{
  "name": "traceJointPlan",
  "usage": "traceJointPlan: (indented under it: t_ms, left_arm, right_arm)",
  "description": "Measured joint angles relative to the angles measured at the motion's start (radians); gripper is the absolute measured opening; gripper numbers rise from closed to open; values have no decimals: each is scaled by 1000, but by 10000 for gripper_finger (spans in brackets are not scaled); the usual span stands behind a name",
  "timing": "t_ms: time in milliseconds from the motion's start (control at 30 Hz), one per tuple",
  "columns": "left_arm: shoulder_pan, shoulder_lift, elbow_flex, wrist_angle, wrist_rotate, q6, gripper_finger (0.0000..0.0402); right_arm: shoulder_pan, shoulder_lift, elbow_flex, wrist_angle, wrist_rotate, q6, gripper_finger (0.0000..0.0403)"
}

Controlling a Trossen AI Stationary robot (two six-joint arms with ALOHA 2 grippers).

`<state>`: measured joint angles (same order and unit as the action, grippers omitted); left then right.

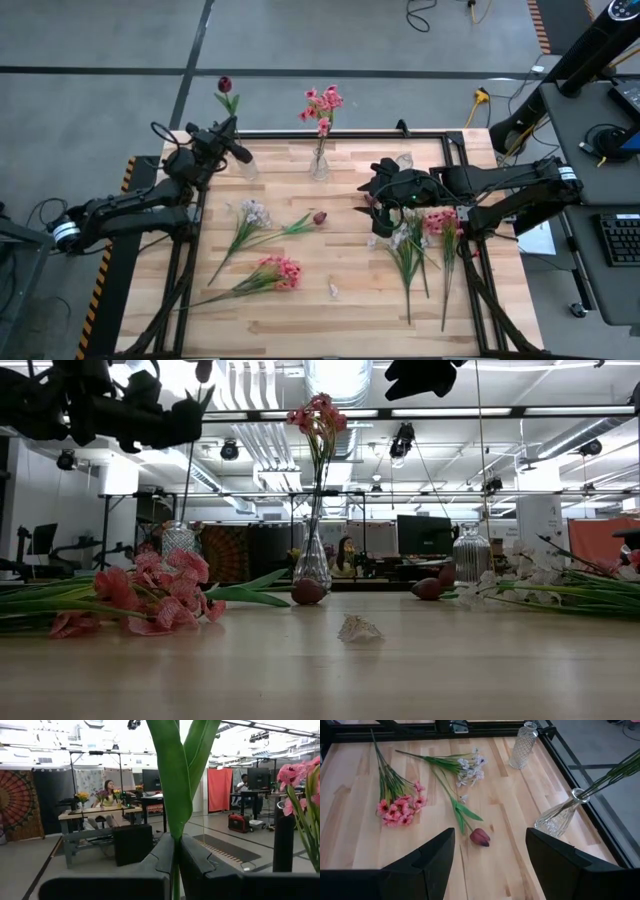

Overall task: Sort flowers into vase by color
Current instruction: Put the purple red tulip into the left transparent vase, then put the right white flowers into the right transparent vase

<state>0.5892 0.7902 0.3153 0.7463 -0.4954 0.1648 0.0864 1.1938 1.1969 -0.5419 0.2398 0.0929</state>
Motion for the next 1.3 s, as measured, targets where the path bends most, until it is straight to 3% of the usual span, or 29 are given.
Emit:
traceJointPlan:
  t_ms: [300, 733, 1300]
  left_arm:
    - [0, -3, 0, -12, -64, -29, 6]
    - [-1, -14, 0, -73, -63, -55, 103]
    - [-54, -190, 0, -435, -63, -209, 199]
  right_arm:
    - [0, 0, 0, 0, -2, 0, 237]
    - [0, 0, 0, -3, -2, 0, 237]
    - [0, 0, 0, -3, -2, 1, 237]
